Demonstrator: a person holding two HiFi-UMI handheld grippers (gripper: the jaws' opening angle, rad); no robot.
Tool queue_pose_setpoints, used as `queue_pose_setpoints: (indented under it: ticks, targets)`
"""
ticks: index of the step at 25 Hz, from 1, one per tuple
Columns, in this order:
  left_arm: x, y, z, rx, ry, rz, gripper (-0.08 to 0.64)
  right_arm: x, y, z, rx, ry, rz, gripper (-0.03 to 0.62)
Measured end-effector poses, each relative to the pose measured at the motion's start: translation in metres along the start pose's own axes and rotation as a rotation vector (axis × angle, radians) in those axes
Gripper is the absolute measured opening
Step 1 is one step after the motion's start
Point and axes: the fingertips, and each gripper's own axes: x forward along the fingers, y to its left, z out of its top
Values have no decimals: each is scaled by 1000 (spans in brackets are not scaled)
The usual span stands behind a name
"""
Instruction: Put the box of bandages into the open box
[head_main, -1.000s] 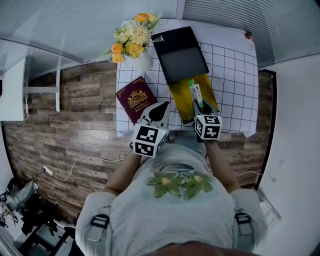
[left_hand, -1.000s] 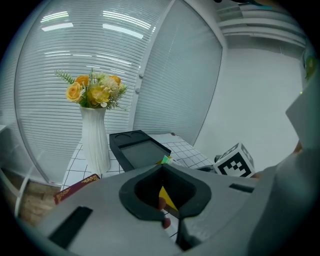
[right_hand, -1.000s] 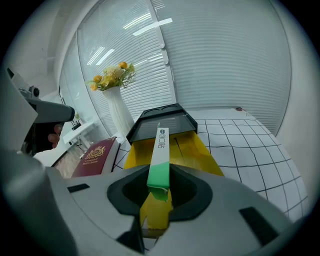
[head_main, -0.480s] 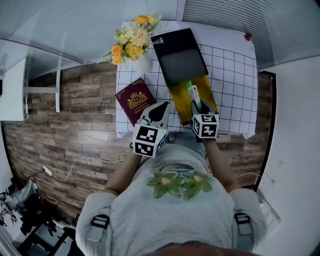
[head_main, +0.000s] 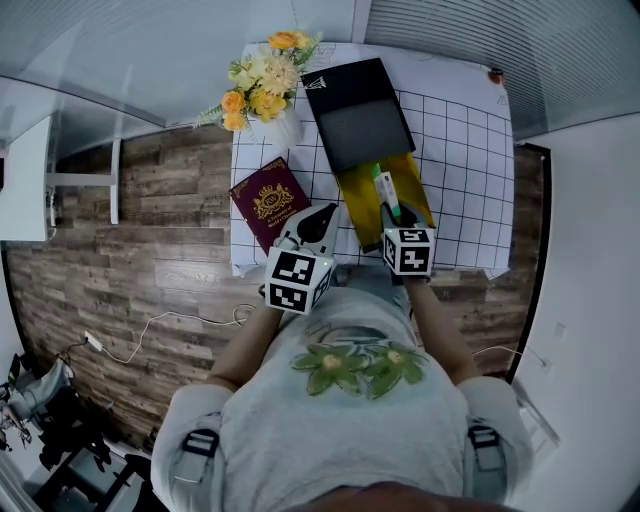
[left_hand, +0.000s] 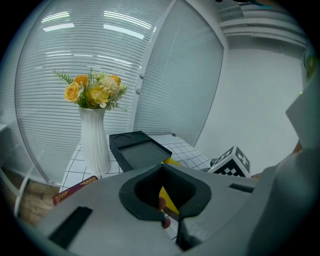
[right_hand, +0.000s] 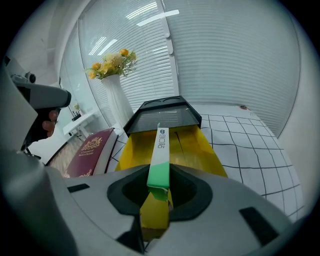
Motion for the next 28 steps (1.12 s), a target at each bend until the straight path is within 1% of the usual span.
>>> queue_pose_setpoints:
  ticks: [9, 28]
  targets:
    - [2, 1, 2, 1, -2, -1, 8, 5, 3, -5, -40, 57, -6, 84]
    - [6, -5, 2, 21, 3, -13, 8, 12, 6, -12, -64, 147, 9, 84]
